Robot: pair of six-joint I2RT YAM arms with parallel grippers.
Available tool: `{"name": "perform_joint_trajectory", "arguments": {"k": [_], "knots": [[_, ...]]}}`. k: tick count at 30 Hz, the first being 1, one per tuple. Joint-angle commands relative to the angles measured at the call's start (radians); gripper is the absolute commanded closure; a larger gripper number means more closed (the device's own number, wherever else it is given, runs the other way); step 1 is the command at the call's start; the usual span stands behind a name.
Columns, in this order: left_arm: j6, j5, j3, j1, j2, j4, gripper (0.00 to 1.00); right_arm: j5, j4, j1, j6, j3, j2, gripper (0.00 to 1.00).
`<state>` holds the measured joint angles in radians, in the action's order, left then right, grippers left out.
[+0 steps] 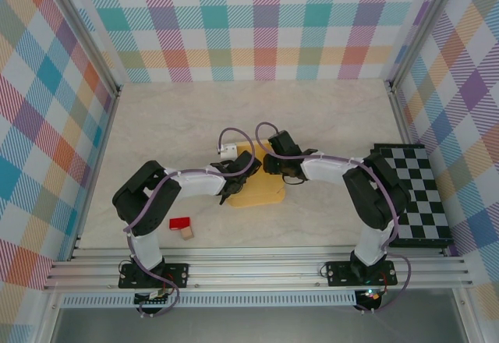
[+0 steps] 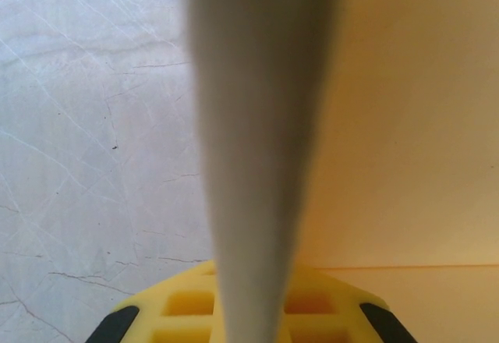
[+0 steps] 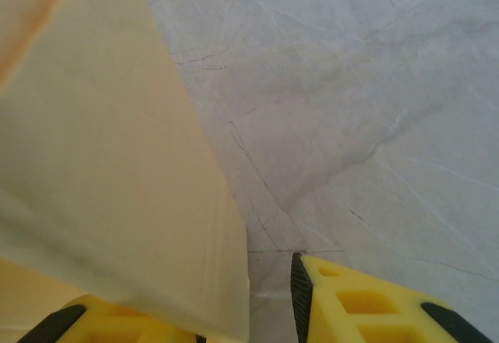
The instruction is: Fold the paper box
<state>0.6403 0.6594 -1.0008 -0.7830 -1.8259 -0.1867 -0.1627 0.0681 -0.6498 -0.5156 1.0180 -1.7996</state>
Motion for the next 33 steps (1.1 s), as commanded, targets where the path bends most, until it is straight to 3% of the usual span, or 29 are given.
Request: {"name": "perform_joint_trajectory", "arguments": {"k": [1, 6, 15, 18, 25, 30, 33], "knots": [[0.021, -0.001, -0.038, 0.002, -0.021, -0.04, 0.88, 0.001, -0.03, -0.009, -0.021, 0.012, -0.032, 0.66], [0.034, -0.003, -0.045, 0.003, -0.022, -0.052, 0.88, -0.061, -0.023, -0.035, -0.051, 0.014, -0.052, 0.69], [0.041, -0.02, -0.056, 0.002, -0.026, -0.062, 0.88, -0.231, -0.016, -0.058, -0.136, 0.008, -0.058, 0.87], [0.042, -0.024, -0.056, 0.002, -0.026, -0.065, 0.88, -0.323, 0.075, -0.076, -0.18, 0.053, -0.082, 0.93], [0.042, -0.022, -0.061, 0.003, -0.03, -0.074, 0.88, -0.512, 0.363, -0.103, -0.399, 0.155, -0.13, 0.92], [0.042, -0.017, -0.065, 0.002, -0.036, -0.078, 0.88, -0.451, 0.257, -0.105, -0.368, 0.118, -0.121, 0.82], [0.042, -0.012, -0.073, 0.003, -0.045, -0.082, 0.88, -0.31, 0.098, -0.1, -0.311, 0.056, -0.072, 0.79]]}}
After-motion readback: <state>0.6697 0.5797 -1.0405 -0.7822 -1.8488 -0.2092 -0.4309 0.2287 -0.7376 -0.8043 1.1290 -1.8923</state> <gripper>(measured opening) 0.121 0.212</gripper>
